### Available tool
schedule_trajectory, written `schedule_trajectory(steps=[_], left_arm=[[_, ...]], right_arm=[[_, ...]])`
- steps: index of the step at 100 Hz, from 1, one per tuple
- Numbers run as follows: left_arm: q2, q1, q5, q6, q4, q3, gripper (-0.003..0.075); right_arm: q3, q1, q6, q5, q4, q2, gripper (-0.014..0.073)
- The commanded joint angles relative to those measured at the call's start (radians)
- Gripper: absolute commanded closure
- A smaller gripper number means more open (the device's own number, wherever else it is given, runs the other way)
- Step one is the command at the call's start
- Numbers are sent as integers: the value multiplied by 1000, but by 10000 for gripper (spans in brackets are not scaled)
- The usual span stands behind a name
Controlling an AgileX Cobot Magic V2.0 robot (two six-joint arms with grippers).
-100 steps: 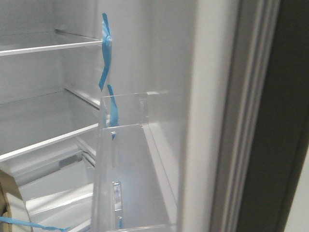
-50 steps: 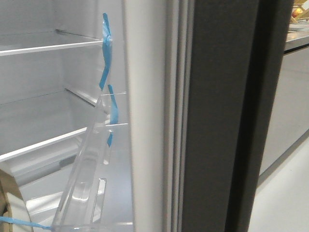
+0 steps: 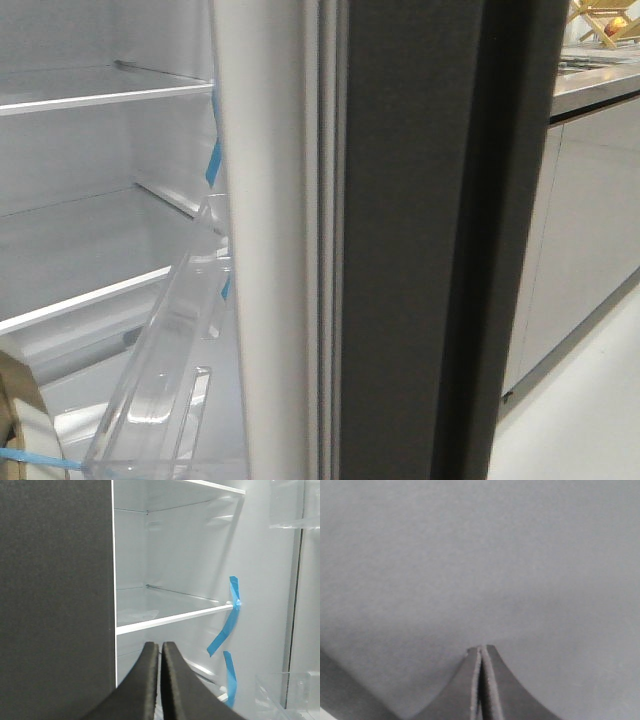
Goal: Close fridge door
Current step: 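Push the fridge door with the right gripper toward the fridge body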
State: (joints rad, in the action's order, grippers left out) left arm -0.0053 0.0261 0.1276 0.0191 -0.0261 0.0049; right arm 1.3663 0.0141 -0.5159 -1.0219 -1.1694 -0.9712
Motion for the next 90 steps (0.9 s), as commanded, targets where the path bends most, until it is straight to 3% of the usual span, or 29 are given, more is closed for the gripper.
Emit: schedule_trajectory(steps=[1, 40, 90], left_arm=[[-11, -1, 72, 4, -4, 35, 740], [-11, -1, 72, 4, -4, 35, 740], [-11, -1, 72, 4, -4, 35, 740]], right_arm=[[27, 2, -34, 13, -98, -13, 639], [57, 5, -85, -34, -179, -66, 639], [227, 223, -105, 16, -140, -231, 639]])
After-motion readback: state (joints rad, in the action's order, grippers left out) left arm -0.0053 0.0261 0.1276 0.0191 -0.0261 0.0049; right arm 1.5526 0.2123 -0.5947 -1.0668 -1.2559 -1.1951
